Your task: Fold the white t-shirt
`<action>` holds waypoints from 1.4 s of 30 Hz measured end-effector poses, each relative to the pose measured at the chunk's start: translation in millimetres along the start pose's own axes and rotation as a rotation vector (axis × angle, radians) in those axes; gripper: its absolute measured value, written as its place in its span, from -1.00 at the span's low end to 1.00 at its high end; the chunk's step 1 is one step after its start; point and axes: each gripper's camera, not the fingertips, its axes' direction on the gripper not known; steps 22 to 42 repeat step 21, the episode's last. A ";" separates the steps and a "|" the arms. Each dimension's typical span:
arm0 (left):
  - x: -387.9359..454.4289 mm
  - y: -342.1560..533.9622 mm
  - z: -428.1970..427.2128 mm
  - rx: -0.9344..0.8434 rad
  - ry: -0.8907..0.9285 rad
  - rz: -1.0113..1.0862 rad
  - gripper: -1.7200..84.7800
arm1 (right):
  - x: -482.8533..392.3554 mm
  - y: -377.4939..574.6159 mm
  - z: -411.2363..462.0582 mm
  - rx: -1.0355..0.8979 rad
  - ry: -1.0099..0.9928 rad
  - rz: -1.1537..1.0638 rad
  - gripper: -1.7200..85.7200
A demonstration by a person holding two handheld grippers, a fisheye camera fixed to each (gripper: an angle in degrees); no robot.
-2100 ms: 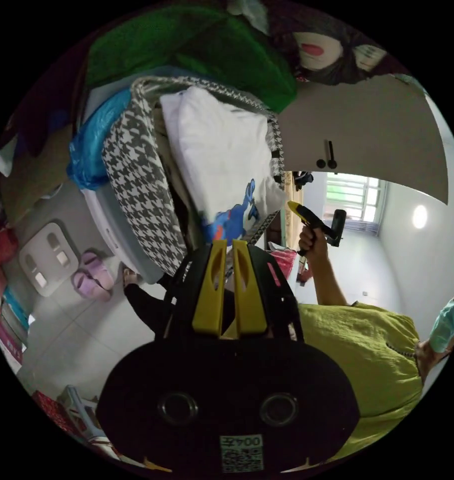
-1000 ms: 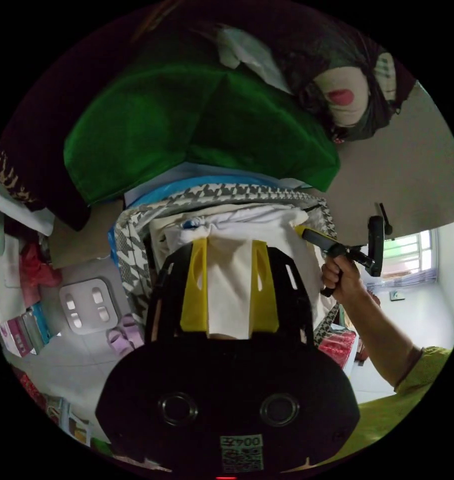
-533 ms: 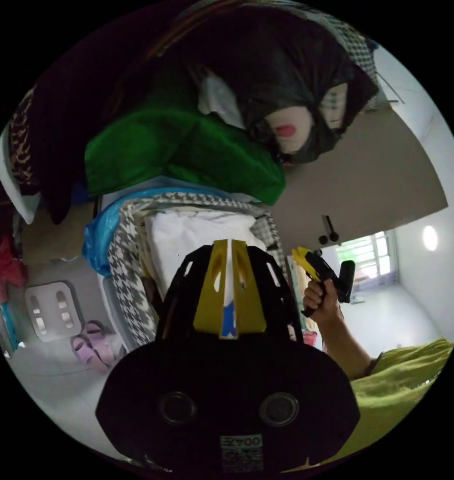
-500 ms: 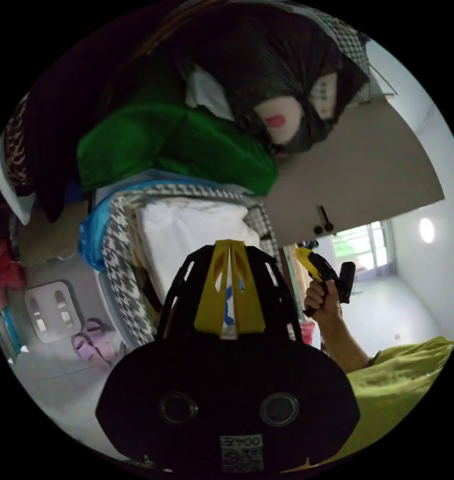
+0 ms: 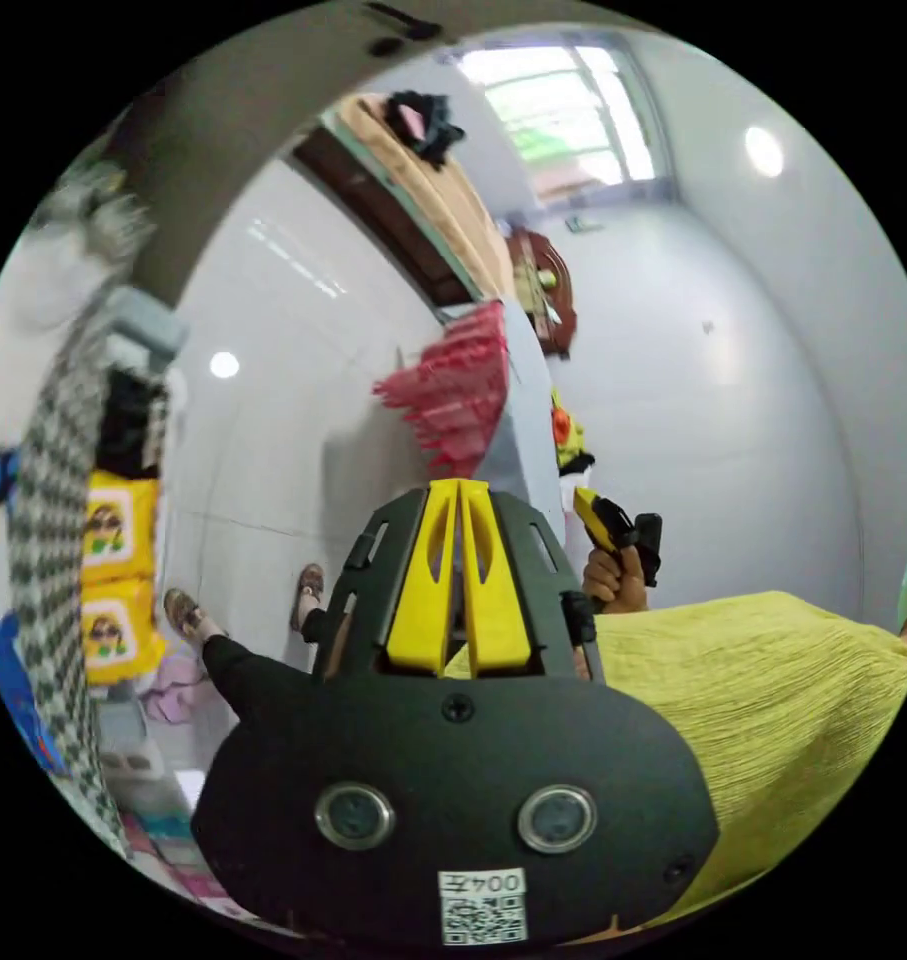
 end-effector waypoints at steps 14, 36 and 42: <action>282.1 -45.1 438.1 -0.400 0.072 0.243 -0.96 | 198.3 -51.8 -415.5 0.263 0.218 0.139 -0.98; 362.8 -97.1 574.6 -0.494 -0.102 0.368 -0.96 | 253.7 -97.2 -486.3 0.276 0.297 0.233 -0.98; 362.8 -97.1 574.6 -0.494 -0.102 0.368 -0.96 | 253.7 -97.2 -486.3 0.276 0.297 0.233 -0.98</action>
